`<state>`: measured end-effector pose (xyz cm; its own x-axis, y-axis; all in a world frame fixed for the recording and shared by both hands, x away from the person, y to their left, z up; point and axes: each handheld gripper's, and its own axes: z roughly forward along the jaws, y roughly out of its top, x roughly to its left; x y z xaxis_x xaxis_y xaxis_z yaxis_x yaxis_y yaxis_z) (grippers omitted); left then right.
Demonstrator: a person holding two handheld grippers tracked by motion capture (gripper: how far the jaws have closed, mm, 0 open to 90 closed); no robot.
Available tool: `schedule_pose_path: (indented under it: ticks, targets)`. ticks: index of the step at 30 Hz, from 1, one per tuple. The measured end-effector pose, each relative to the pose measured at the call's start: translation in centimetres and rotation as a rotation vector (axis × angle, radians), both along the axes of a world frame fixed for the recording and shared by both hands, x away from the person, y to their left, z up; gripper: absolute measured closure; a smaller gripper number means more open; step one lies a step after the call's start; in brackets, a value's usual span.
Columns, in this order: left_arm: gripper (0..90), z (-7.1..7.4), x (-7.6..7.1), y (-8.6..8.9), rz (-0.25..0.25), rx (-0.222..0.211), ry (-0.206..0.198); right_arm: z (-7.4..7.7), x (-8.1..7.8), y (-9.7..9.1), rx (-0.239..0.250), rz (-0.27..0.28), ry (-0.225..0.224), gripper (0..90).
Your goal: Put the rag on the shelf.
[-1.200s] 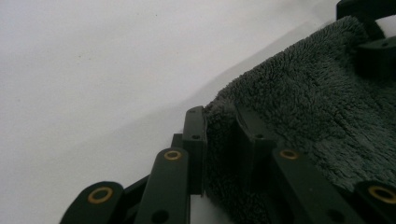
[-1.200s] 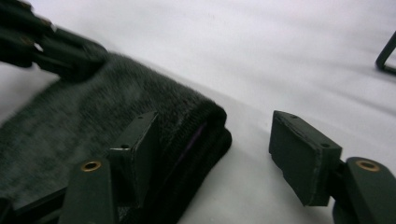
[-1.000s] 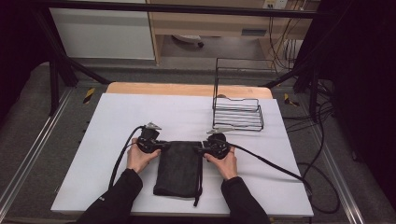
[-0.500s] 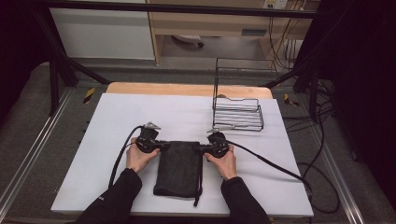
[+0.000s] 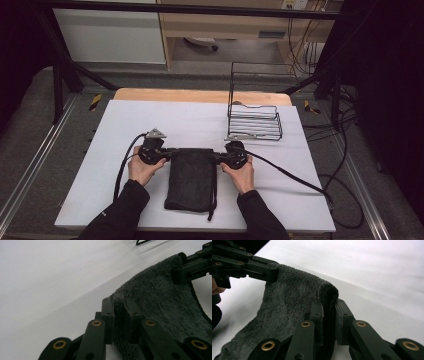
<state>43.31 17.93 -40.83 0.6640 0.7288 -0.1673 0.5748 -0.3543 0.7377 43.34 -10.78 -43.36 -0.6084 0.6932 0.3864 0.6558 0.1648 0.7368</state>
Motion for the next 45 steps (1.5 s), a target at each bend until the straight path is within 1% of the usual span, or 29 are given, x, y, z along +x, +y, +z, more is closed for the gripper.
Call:
schedule_pose_path:
  ticks: [2, 6, 9, 14, 16, 21, 22, 23, 24, 26, 29, 36, 40, 45]
  targets:
    - [80.0, 0.3, -0.3, 0.0, 0.008, 0.003, -0.008, 0.3, -0.2, -0.1, 0.007, 0.004, -0.011, 79.9]
    - [80.1, 1.0, -0.8, 0.0, 0.015, -0.007, -0.023, 0.9, -0.5, -0.2, 0.022, 0.007, -0.030, 80.3]
    - [80.1, 1.5, -1.2, -0.1, 0.017, -0.003, -0.041, 1.4, -0.9, -0.1, 0.011, 0.011, -0.056, 80.4]
    - [80.1, 2.4, -1.7, 0.1, 0.021, -0.020, -0.066, 2.5, -1.4, 0.0, 0.008, 0.016, -0.099, 80.5]
    - [80.1, 2.8, -1.9, 0.1, 0.021, -0.018, -0.086, 2.9, -1.6, 0.0, 0.018, 0.015, -0.113, 80.5]
    - [80.1, 4.0, -2.5, 0.1, 0.020, -0.057, -0.113, 3.9, -1.9, -0.5, 0.043, 0.004, -0.149, 80.8]
    - [80.1, 4.2, -2.7, 0.1, 0.016, -0.059, -0.119, 4.1, -2.0, -0.6, 0.047, 0.001, -0.155, 80.8]
    - [80.1, 4.5, -2.8, 0.0, 0.016, -0.066, -0.124, 4.3, -2.1, -0.7, 0.043, -0.001, -0.161, 80.8]
    - [80.1, 4.7, -2.9, 0.0, 0.016, -0.066, -0.131, 4.5, -2.1, -0.7, 0.036, 0.000, -0.177, 80.8]
    - [80.1, 5.1, -3.2, -0.1, 0.015, -0.075, -0.143, 5.0, -2.4, -0.7, 0.034, -0.003, -0.191, 80.9]
    - [80.1, 5.7, -3.6, -0.2, 0.015, -0.091, -0.163, 5.6, -2.7, -0.9, 0.032, -0.003, -0.226, 81.0]
    - [80.1, 7.2, -4.2, -0.5, 0.012, -0.119, -0.207, 7.4, -3.7, -1.5, 0.049, -0.018, -0.287, 81.2]
    - [80.1, 8.0, -4.4, -1.1, 0.011, -0.133, -0.239, 8.3, -4.1, -2.0, 0.054, -0.024, -0.321, 81.4]
    - [80.1, 8.7, -4.5, -2.0, 0.004, -0.144, -0.274, 9.4, -4.7, -2.9, 0.057, -0.040, -0.351, 81.8]
